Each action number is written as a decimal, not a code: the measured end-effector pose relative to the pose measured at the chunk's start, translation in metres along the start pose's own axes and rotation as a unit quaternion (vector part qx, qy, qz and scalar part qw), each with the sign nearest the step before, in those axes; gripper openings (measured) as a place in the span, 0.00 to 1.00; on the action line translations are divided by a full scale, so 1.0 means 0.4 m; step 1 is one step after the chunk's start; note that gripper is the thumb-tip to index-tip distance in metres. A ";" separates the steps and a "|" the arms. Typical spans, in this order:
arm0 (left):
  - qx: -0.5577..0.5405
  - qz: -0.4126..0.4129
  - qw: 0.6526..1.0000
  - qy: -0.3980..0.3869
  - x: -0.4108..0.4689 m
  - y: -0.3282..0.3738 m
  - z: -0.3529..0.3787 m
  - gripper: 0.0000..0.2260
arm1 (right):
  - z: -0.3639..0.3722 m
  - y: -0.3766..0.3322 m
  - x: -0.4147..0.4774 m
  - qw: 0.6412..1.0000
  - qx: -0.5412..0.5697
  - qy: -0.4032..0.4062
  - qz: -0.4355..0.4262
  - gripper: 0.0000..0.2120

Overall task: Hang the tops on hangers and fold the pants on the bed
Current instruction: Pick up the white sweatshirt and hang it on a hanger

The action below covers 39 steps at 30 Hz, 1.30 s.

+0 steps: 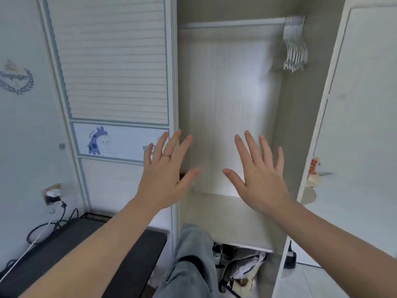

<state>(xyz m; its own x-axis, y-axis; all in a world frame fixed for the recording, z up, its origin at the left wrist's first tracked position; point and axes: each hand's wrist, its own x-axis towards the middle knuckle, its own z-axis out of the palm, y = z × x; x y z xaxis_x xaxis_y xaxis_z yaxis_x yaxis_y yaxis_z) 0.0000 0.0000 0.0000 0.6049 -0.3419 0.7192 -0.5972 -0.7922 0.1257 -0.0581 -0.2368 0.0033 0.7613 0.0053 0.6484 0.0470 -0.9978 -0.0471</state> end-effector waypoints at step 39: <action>0.225 -0.796 0.561 -0.028 -1.002 0.630 0.210 0.36 | 0.429 -0.221 -0.614 0.602 0.306 -0.442 -0.591 0.39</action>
<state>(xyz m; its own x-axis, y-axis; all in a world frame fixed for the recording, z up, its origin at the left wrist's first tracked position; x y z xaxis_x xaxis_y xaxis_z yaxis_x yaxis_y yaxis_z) -0.3487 -0.1052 -0.3139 0.2067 0.9748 -0.0843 0.9094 -0.1596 0.3840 -0.1383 -0.1384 -0.2821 -0.0040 0.9902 -0.1396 0.9166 -0.0522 -0.3965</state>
